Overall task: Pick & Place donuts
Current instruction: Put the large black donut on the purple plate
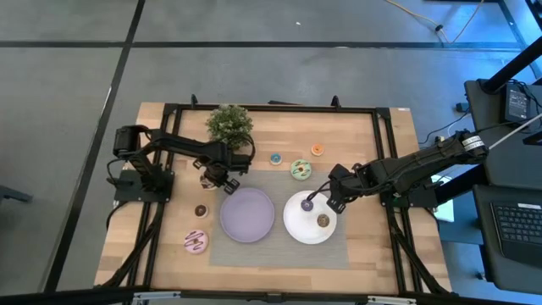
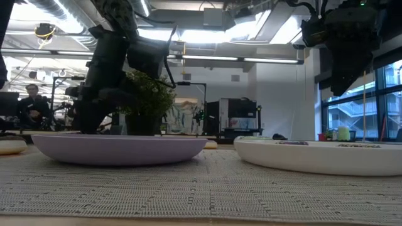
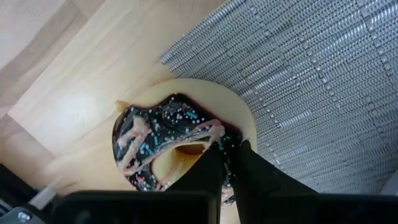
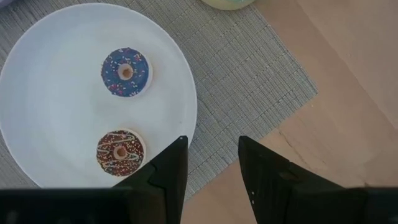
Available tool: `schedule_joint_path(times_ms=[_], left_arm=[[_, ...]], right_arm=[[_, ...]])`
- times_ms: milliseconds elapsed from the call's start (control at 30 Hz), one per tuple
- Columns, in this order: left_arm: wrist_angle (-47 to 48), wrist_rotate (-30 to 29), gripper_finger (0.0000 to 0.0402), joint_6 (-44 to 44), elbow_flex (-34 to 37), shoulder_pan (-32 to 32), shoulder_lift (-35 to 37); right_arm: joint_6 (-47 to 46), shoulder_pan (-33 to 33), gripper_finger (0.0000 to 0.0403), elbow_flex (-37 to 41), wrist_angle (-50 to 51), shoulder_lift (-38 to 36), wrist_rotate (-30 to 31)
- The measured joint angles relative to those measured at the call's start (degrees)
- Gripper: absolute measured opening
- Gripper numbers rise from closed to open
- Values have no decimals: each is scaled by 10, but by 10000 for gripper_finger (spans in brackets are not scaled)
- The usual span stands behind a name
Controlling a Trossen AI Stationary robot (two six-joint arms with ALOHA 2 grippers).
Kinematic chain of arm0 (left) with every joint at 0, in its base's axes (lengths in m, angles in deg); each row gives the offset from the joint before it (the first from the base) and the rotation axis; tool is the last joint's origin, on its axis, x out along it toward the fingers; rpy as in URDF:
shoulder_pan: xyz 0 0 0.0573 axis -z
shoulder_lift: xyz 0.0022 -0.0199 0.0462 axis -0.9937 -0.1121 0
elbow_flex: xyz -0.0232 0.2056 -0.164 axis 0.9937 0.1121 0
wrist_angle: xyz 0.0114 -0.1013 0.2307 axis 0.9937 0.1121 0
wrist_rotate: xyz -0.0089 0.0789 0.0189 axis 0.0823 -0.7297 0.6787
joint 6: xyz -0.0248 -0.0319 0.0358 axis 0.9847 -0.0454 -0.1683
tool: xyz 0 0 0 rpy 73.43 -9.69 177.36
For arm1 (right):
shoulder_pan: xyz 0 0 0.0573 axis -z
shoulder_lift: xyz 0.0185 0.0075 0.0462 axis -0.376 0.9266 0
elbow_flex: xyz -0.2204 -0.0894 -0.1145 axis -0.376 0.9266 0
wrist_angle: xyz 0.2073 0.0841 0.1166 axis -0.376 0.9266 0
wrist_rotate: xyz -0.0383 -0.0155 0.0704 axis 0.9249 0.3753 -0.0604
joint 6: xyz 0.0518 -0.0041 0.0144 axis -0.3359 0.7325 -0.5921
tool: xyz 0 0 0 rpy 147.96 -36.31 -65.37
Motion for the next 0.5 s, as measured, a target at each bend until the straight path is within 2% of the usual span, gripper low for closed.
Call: schedule_joint_path(times_ms=[367, 500], left_arm=[[47, 52, 24, -2, -2, 1, 28], [58, 62, 21, -22, -25, 10, 47]], right_arm=[[2, 0, 145, 0, 1, 0, 0], [2, 0, 145, 0, 2, 0, 0]])
